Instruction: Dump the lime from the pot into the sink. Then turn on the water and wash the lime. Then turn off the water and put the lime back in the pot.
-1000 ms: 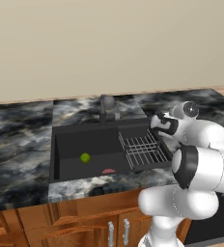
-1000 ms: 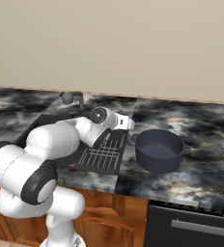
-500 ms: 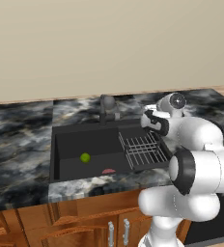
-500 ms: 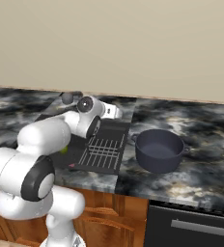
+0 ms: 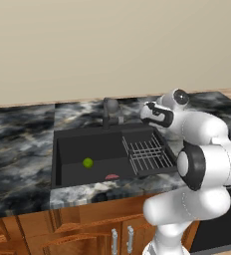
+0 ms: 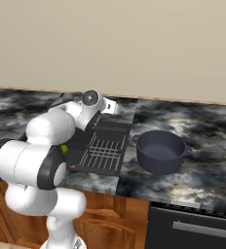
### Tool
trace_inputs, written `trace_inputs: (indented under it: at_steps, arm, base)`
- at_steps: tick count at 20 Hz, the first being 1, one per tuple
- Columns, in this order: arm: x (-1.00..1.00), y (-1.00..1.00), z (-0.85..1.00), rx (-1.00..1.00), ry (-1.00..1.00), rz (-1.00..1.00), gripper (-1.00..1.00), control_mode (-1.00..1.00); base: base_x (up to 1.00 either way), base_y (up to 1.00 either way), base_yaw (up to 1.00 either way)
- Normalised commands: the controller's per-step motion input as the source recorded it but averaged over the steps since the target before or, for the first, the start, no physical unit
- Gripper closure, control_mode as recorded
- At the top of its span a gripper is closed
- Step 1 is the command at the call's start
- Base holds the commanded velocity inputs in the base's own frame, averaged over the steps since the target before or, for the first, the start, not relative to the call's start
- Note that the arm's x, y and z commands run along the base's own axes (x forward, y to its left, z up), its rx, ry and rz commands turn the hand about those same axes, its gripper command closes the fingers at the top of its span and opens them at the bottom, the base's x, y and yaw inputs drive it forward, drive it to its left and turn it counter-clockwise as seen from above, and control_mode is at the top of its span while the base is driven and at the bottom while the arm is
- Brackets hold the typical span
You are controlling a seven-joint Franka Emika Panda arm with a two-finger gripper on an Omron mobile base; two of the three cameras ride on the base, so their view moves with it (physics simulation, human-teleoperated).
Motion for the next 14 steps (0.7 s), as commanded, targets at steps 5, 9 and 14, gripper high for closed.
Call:
trace_inputs:
  at_steps: [5,9,14]
  arm:
    - [0.02,0.27,-0.08,0.10,0.01,0.07,-1.00,-1.00]
    - [0.02,0.23,-0.04,0.06,0.00,0.06,-1.00,-1.00]
    - [0.27,0.12,0.00,0.02,0.02,0.04,-1.00,-1.00]
  base:
    - [0.00,0.00,0.00]
    - [0.00,0.00,0.00]
    - [0.00,0.00,0.00]
